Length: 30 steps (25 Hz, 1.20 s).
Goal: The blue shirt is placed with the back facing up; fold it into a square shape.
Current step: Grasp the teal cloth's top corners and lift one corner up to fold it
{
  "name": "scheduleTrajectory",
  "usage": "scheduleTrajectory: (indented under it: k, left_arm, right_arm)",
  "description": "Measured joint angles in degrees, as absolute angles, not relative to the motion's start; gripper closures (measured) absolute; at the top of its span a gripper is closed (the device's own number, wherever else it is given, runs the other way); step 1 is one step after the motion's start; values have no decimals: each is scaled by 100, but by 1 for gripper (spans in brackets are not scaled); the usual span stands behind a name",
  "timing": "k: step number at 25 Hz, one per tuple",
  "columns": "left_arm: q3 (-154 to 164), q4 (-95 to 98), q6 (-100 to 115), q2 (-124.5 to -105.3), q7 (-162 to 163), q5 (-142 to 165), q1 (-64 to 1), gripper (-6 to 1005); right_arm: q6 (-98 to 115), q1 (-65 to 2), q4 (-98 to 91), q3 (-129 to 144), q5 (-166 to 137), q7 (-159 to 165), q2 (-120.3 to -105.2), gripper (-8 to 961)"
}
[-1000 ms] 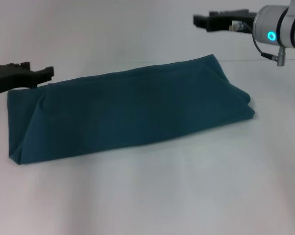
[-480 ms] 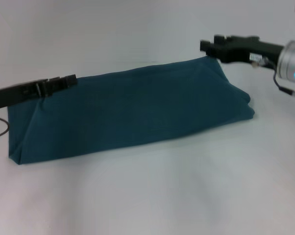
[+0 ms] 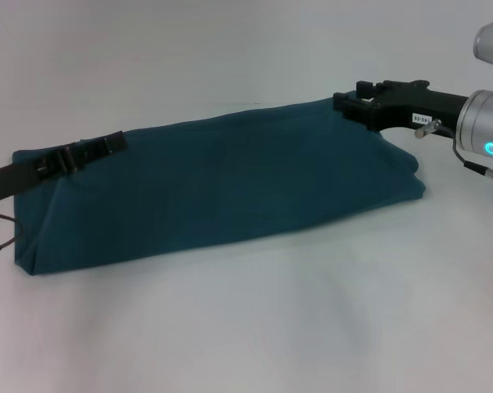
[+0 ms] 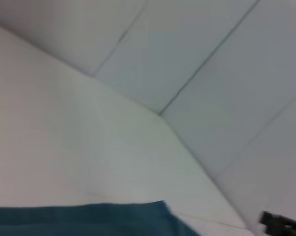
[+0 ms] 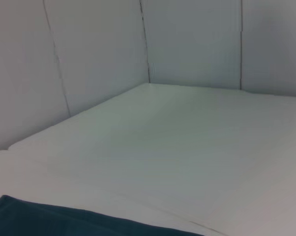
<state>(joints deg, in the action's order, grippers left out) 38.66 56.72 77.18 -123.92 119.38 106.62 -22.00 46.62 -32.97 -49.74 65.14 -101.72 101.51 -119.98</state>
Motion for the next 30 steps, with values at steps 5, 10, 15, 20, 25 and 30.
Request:
scheduleTrajectory:
  k: [5, 10, 15, 20, 25, 30]
  left_arm:
    - [3615, 5600, 8264, -12378, 11539, 10357, -2188, 540]
    - [3462, 5823, 8224, -12346, 11561, 10570, -2140, 539]
    - [3488, 6190, 7659, -12429, 11525, 11103, -1926, 534]
    - [3414, 6307, 7583, -12423, 11394, 11606, -1856, 530]
    - [3395, 6675, 7802, -12420, 11750, 12418, -1792, 528]
    - [3342, 6771, 7786, -12421, 11623, 12906, -1722, 525]
  right_arm:
    - [4274, -3417, -4760, 6524, -10131, 9954, -12006, 479]
    - [3993, -3676, -4300, 6551, -10107, 9499, -12022, 479]
    - [3983, -3760, -4098, 6582, -9915, 9254, -12027, 479]
    - [3950, -3711, -4143, 6529, -9576, 9250, -12004, 479]
    - [3504, -3852, -4153, 6529, -9472, 9243, -11977, 479]
    - [3200, -4076, -4086, 6572, -9494, 9227, -11979, 480]
